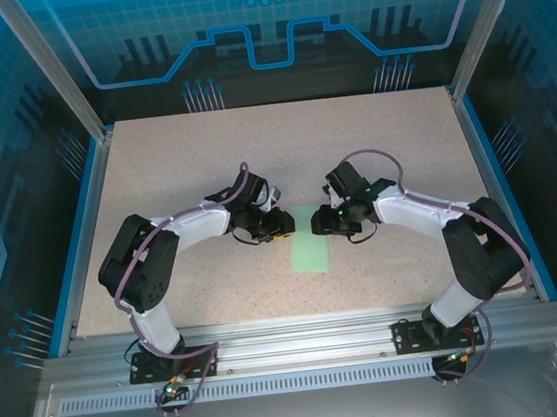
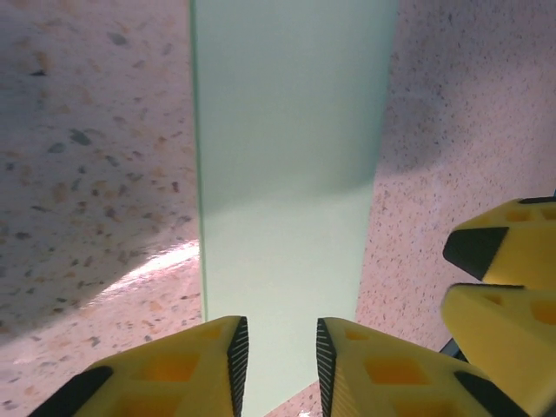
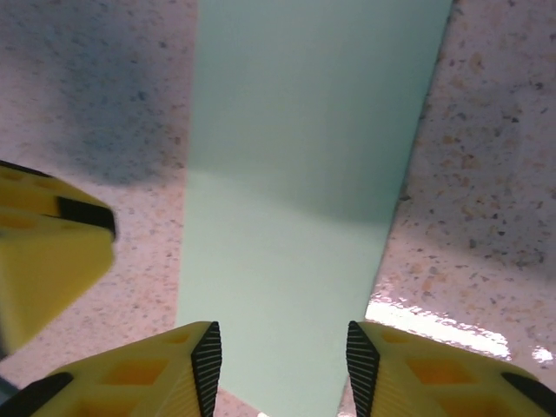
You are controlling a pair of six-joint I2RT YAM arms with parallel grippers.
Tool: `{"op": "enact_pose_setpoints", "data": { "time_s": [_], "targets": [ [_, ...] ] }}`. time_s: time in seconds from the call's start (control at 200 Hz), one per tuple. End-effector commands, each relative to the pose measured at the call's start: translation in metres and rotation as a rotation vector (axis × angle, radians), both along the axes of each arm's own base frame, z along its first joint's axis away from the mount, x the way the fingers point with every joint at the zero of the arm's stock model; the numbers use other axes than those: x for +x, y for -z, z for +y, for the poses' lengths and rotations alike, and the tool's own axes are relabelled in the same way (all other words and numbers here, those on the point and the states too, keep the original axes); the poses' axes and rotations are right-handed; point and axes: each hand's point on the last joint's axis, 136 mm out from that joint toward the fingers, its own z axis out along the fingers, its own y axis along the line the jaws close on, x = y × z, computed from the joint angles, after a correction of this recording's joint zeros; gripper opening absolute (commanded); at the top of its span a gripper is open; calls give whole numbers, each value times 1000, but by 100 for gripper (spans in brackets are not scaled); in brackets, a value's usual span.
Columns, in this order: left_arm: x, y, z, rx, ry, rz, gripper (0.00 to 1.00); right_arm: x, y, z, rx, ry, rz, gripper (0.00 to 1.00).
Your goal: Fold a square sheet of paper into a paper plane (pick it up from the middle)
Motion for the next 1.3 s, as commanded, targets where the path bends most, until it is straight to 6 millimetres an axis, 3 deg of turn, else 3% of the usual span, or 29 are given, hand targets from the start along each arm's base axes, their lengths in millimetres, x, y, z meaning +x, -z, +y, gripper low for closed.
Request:
{"op": "enact_pose_setpoints", "data": {
  "time_s": [0.0, 0.375, 0.685, 1.295],
  "targets": [
    [1, 0, 7, -28, -35, 26, 33, 1, 12, -5, -58, -5, 47, 48],
    [3, 8, 11, -38, -50, 55, 34, 10, 28, 11, -36, -26, 76, 50],
    [2, 11, 9, -44, -41, 69, 33, 4, 40, 9, -44, -23, 110, 50],
    [-5, 17, -2, -81, 2, 133, 36, -3, 44, 4, -32, -21, 113, 50]
  ]
}}
